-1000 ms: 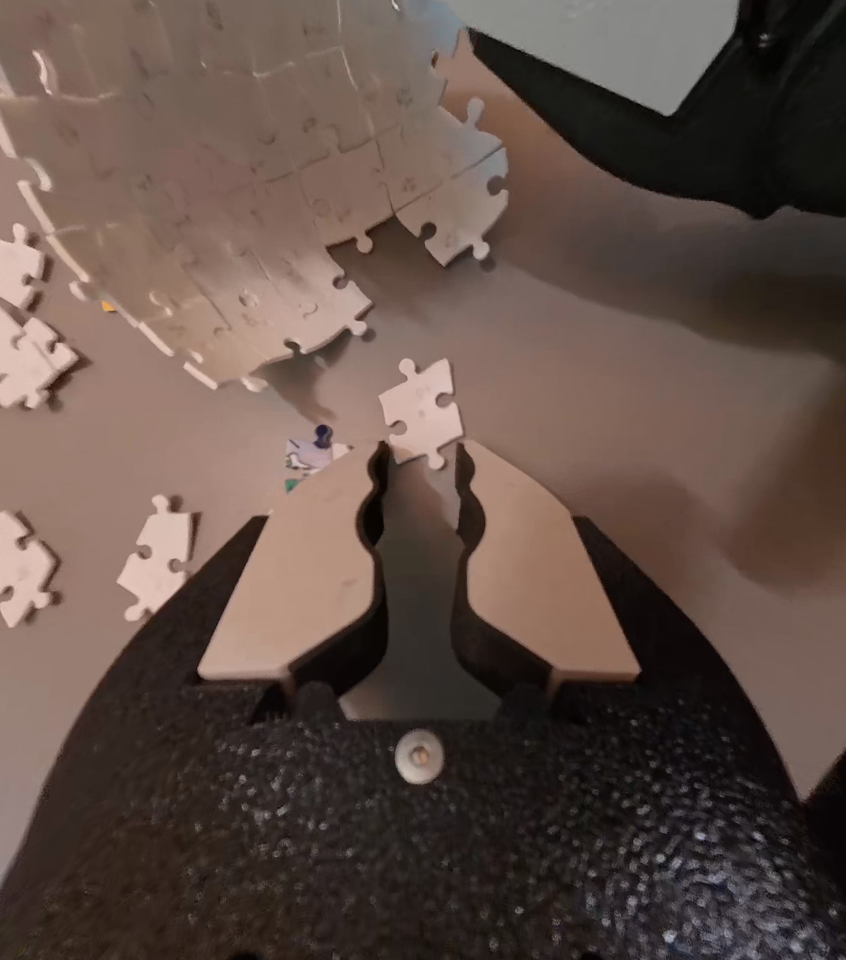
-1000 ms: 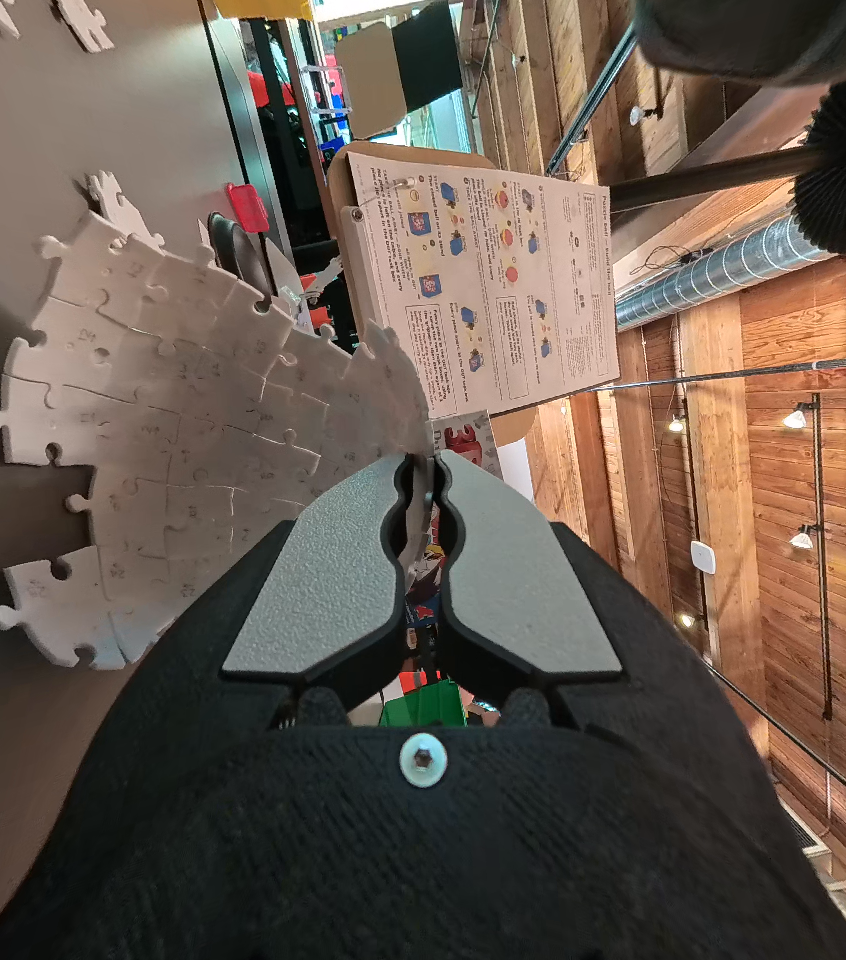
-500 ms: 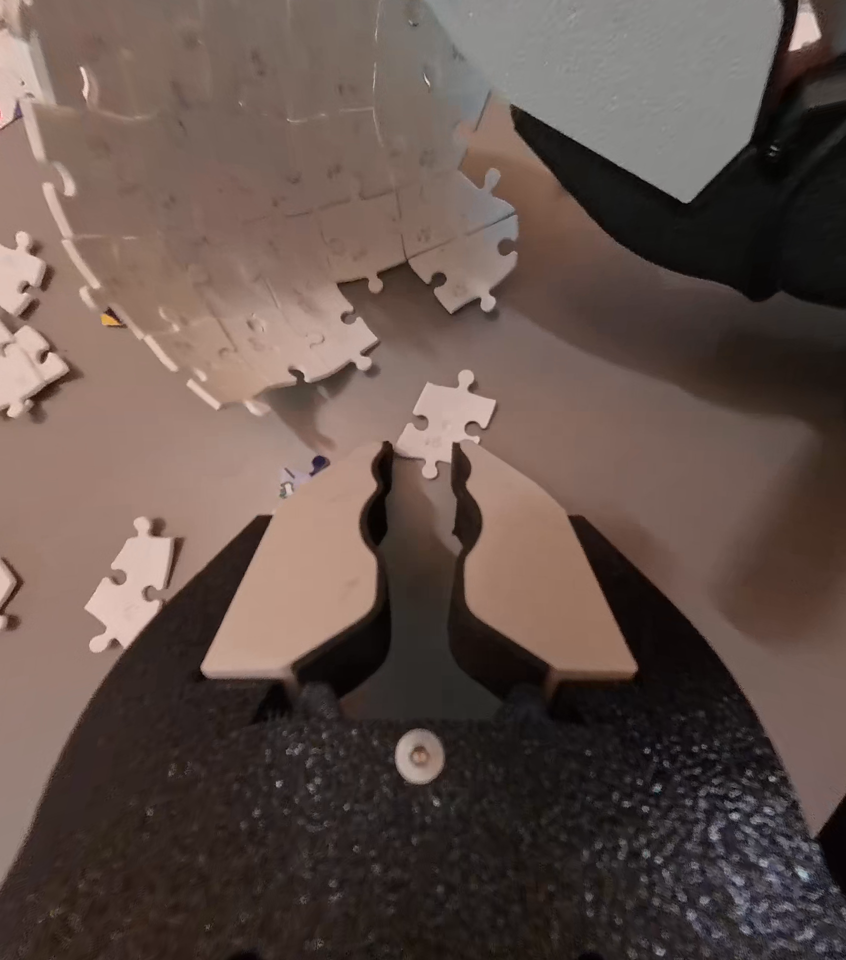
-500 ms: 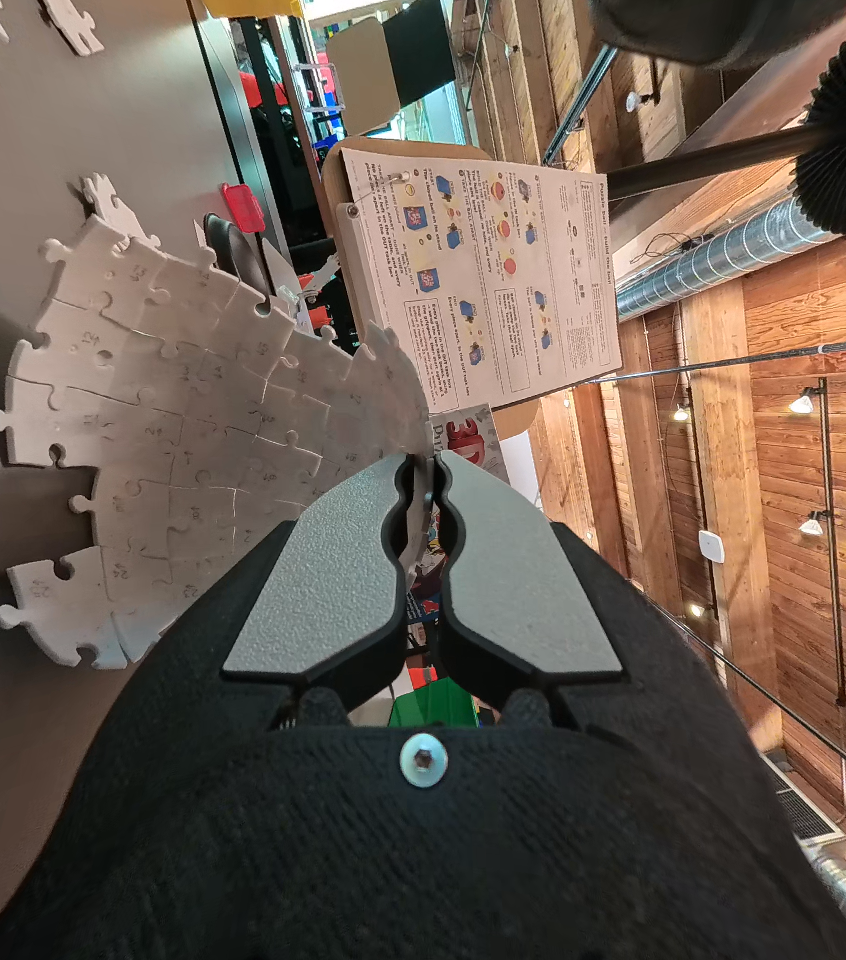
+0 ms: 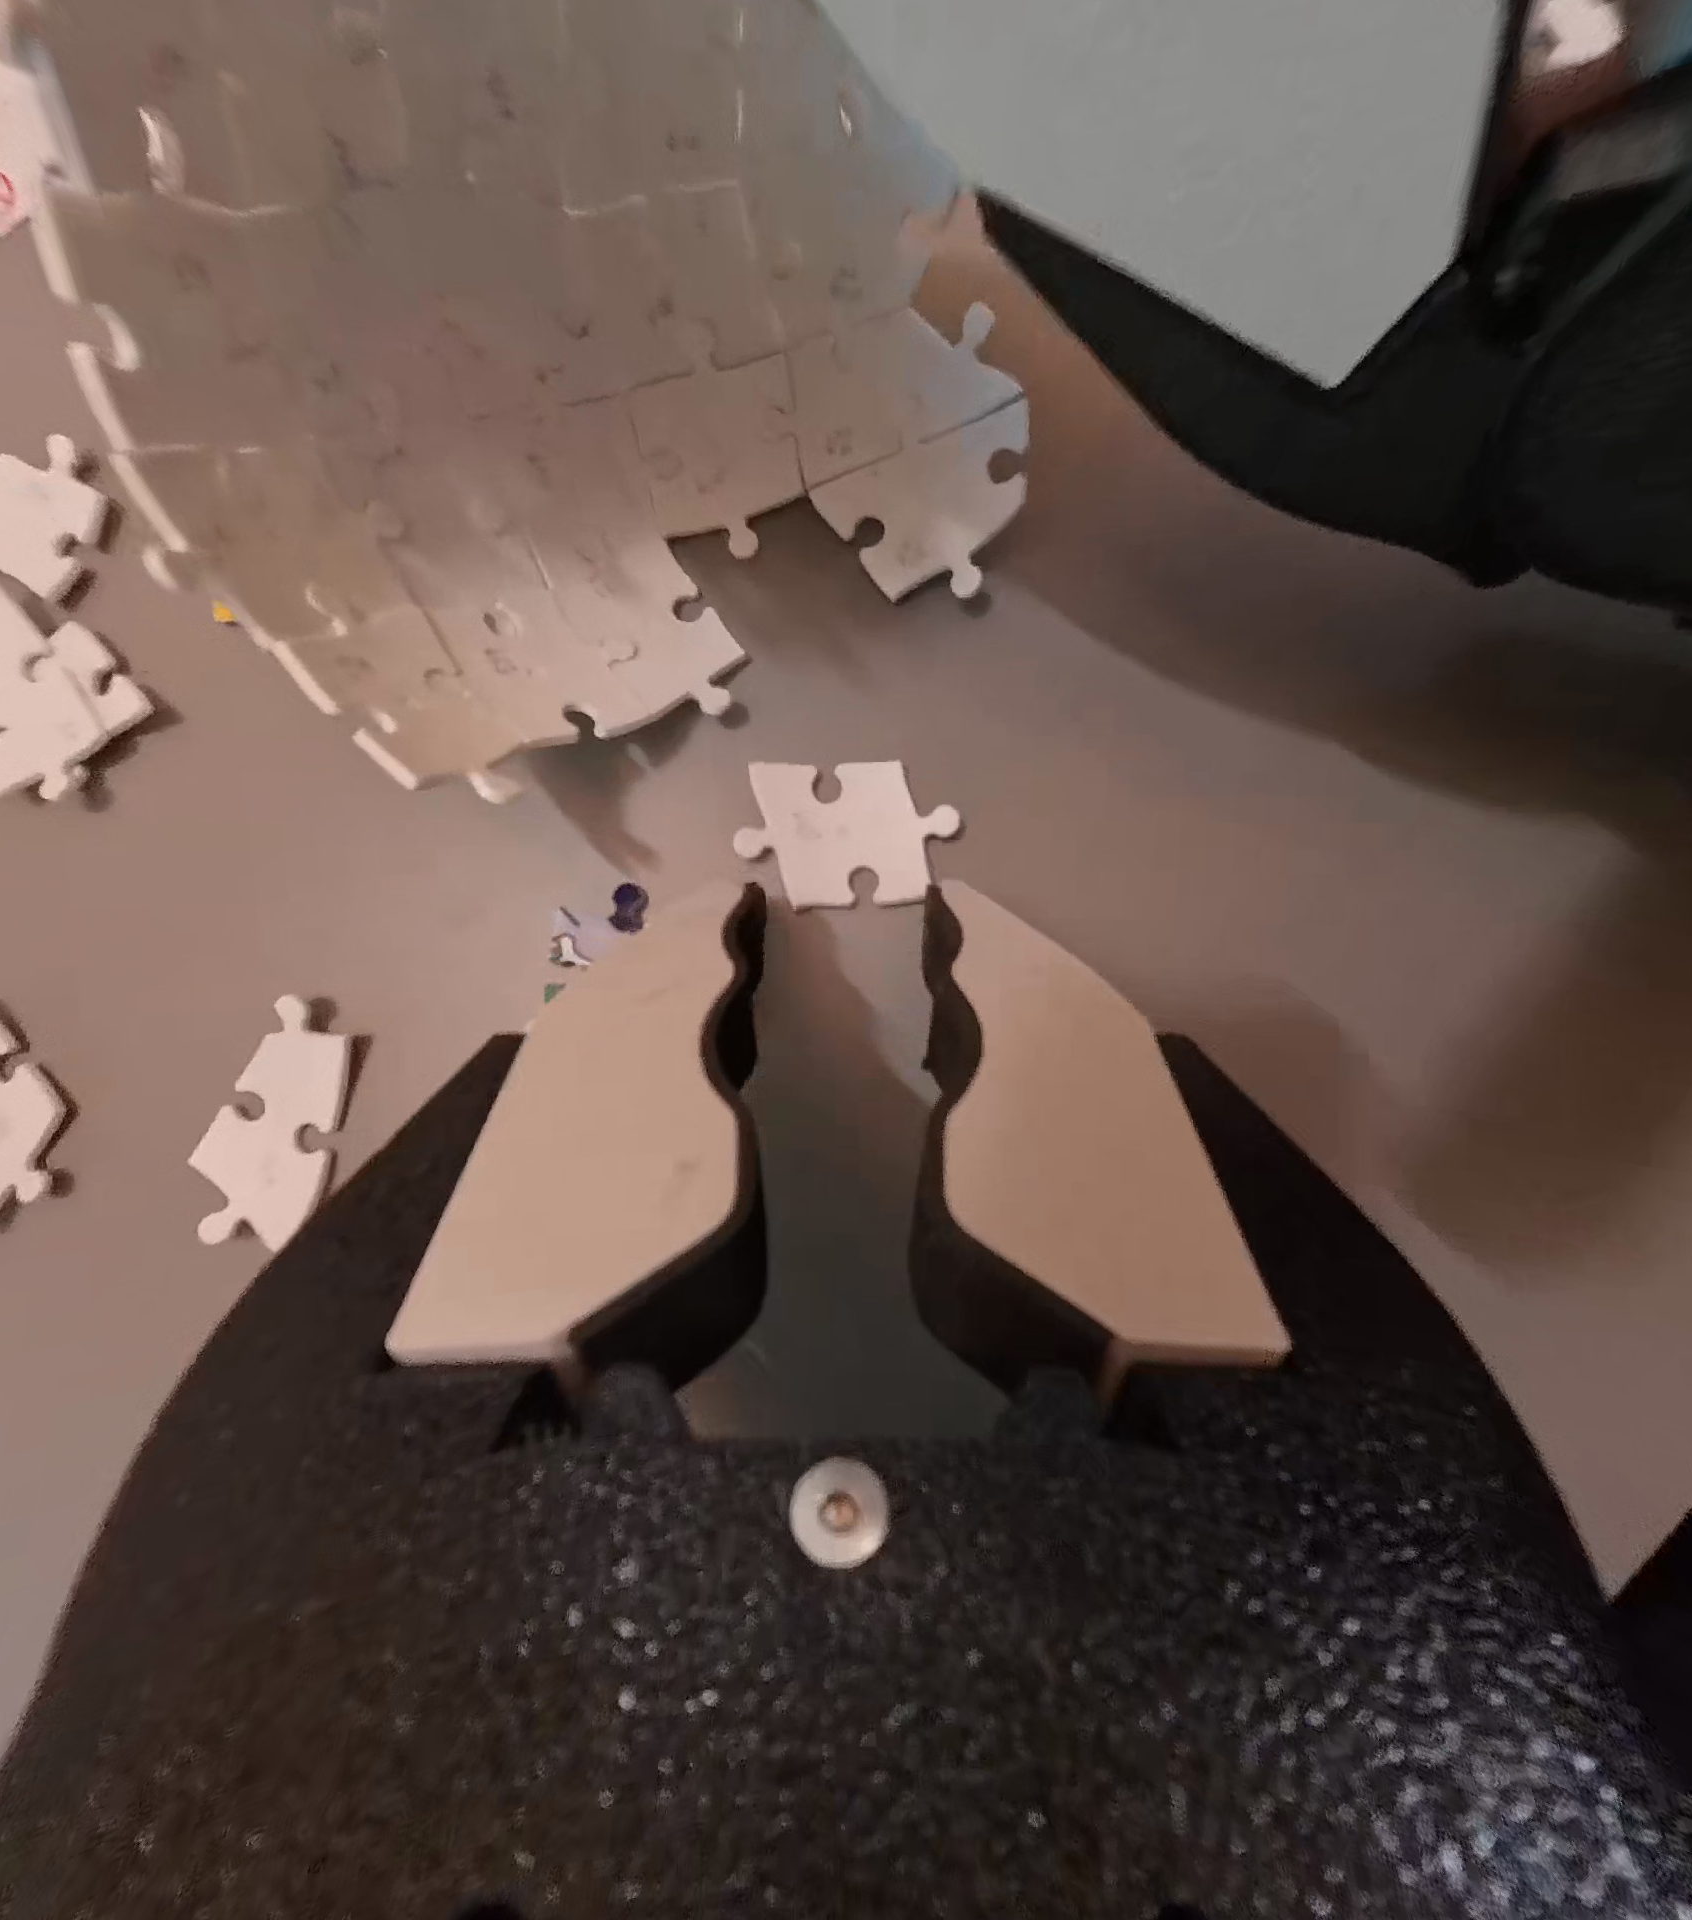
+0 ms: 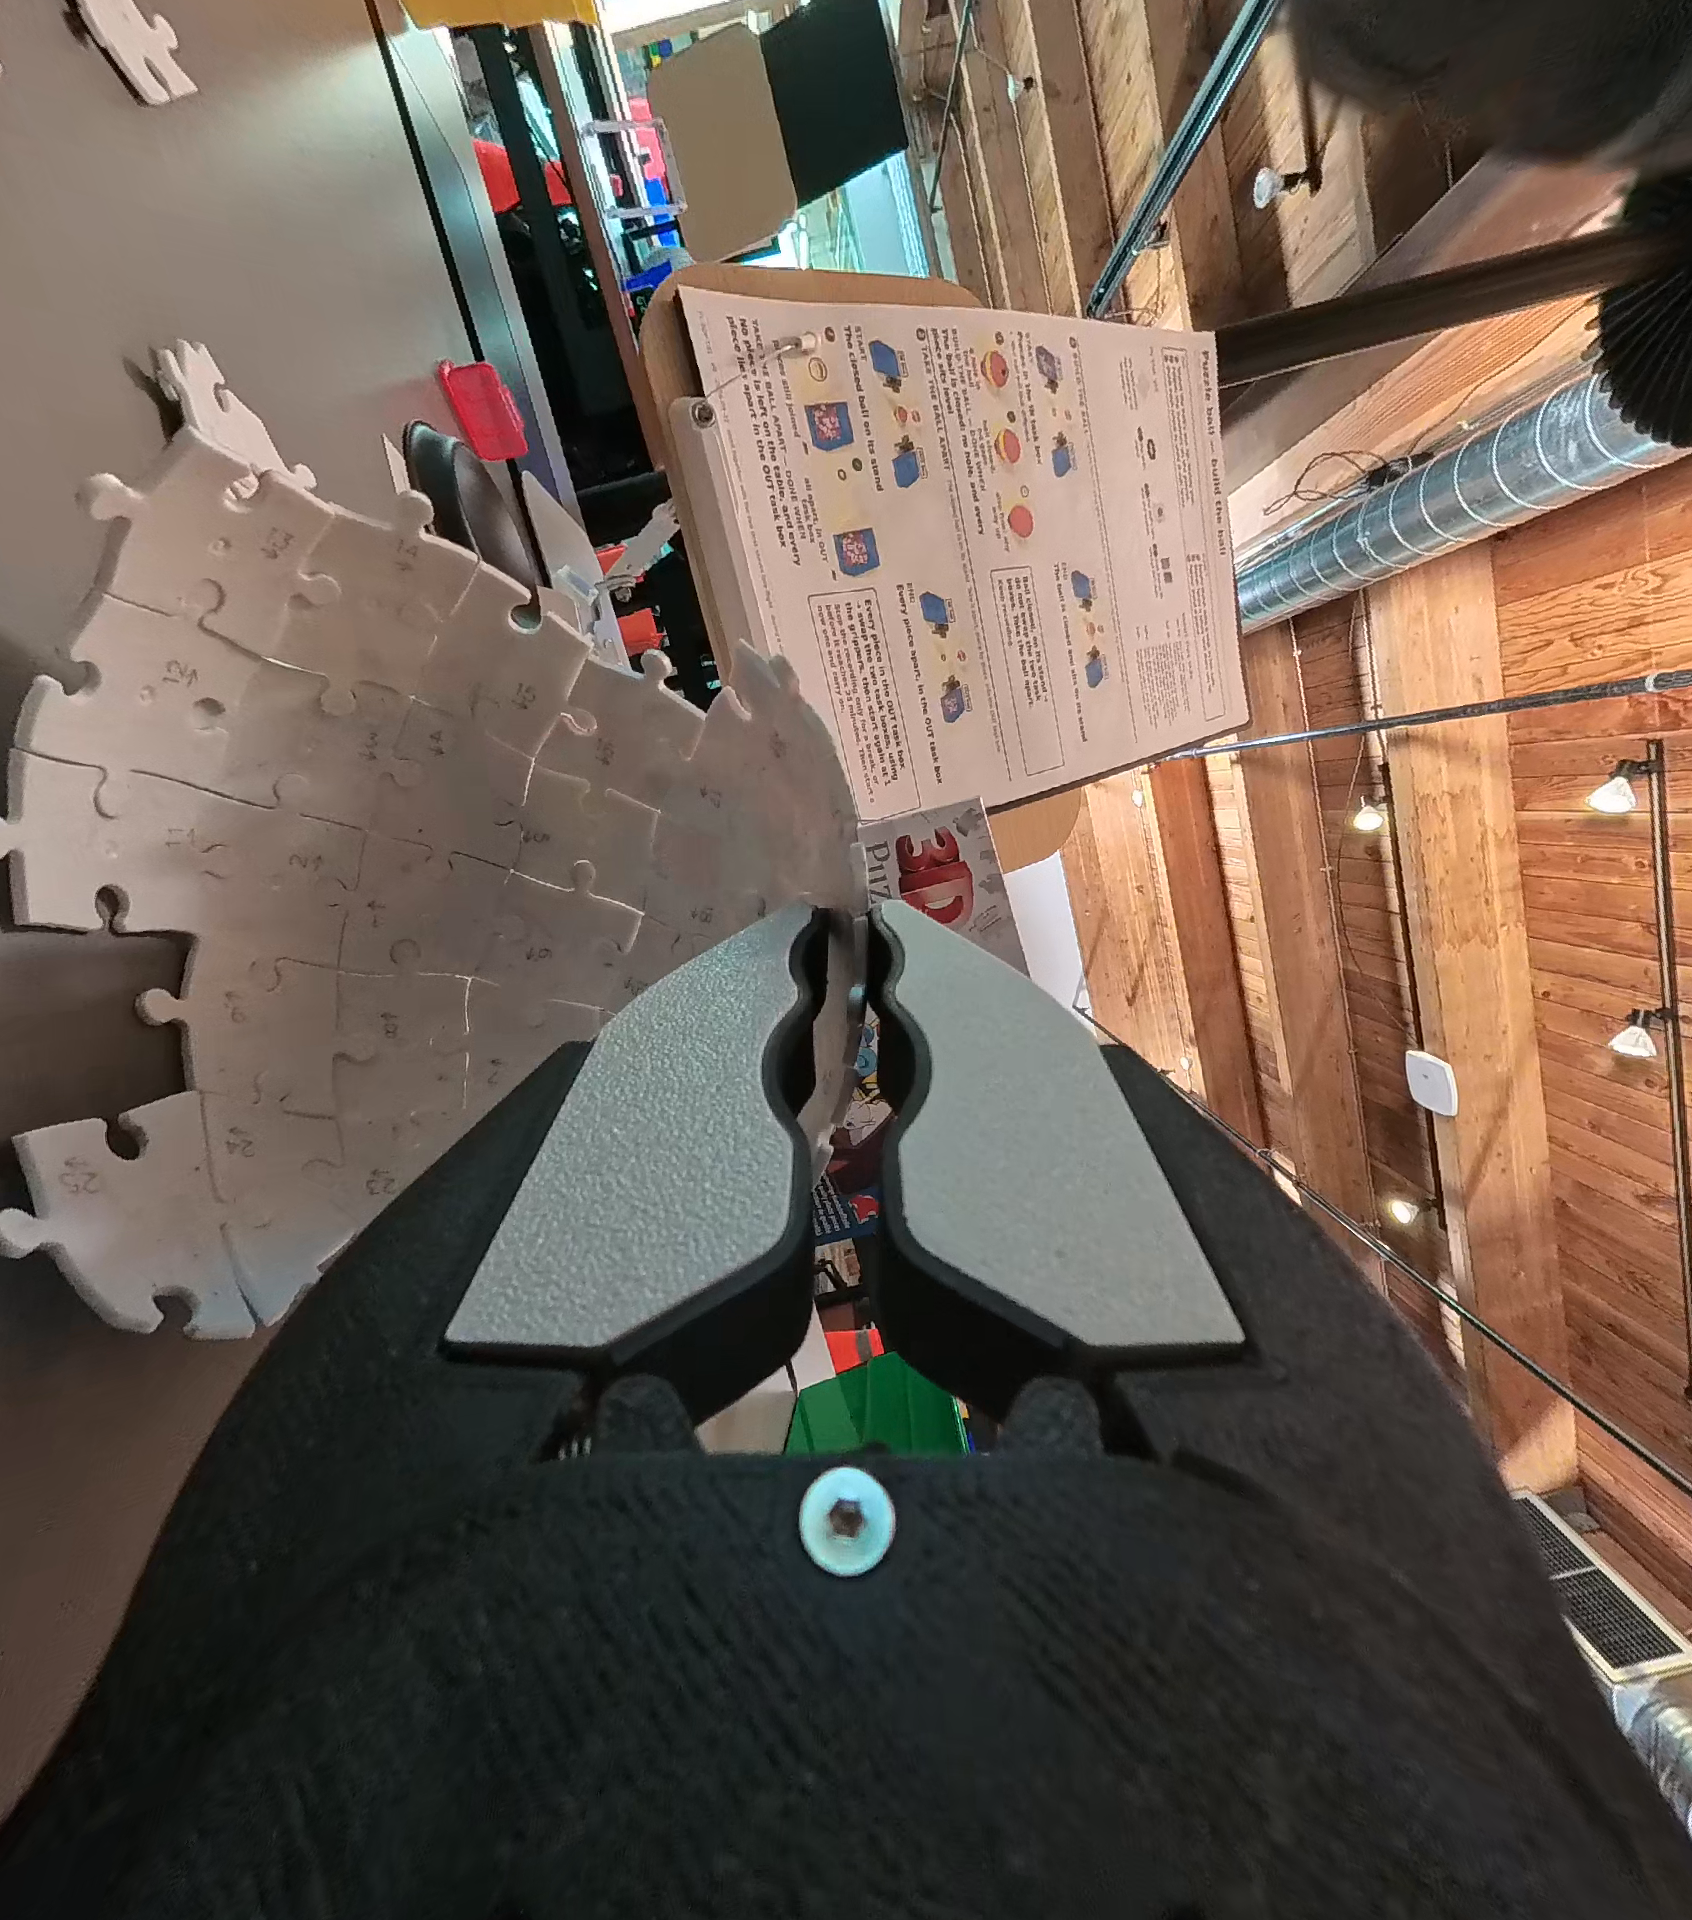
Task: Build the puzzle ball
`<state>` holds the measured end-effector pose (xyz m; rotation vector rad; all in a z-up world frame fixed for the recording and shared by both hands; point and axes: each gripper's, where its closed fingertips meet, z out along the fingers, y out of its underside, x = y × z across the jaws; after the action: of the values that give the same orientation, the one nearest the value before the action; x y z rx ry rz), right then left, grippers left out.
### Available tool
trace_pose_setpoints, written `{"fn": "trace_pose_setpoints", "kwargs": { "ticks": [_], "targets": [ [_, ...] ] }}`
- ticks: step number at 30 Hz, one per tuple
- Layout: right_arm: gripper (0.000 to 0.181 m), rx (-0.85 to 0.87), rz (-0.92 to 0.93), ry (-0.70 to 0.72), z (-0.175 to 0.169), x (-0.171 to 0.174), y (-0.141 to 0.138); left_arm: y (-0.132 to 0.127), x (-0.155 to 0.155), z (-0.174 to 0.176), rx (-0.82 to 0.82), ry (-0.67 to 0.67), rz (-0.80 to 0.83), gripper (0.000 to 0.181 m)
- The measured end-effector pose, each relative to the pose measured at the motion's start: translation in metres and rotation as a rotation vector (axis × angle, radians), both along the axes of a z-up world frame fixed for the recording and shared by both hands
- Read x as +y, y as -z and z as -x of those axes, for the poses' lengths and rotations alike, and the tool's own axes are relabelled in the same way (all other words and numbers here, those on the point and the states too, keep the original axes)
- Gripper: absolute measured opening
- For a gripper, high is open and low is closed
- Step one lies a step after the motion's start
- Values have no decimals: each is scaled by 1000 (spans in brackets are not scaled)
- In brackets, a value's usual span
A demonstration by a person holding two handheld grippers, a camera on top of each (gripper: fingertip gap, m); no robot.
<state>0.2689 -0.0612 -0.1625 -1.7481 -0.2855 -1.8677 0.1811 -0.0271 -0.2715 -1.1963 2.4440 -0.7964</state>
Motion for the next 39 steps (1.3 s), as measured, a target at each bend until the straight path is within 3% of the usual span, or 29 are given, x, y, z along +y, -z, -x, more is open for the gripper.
{"fn": "trace_pose_setpoints", "kwargs": {
  "ticks": [16,18,20,26,30,39],
  "targets": [
    [7,-3,-3,1,0,0,0,-1,-6,-10,-46,-30,43,24],
    [7,-1,-8,2,-1,-1,0,-8,-9,-13,-81,-31,55,8],
    [7,4,-13,3,-2,-1,0,-14,-12,-18,-123,-33,62,7],
    [7,6,-16,6,-2,-2,1,1,-5,-14,-65,-43,-25,36],
    [6,4,-15,4,-1,-1,1,4,-5,-16,-15,-115,39,35],
    [7,13,-27,3,-1,-2,1,5,-2,-22,-22,-141,30,32]
  ]
}}
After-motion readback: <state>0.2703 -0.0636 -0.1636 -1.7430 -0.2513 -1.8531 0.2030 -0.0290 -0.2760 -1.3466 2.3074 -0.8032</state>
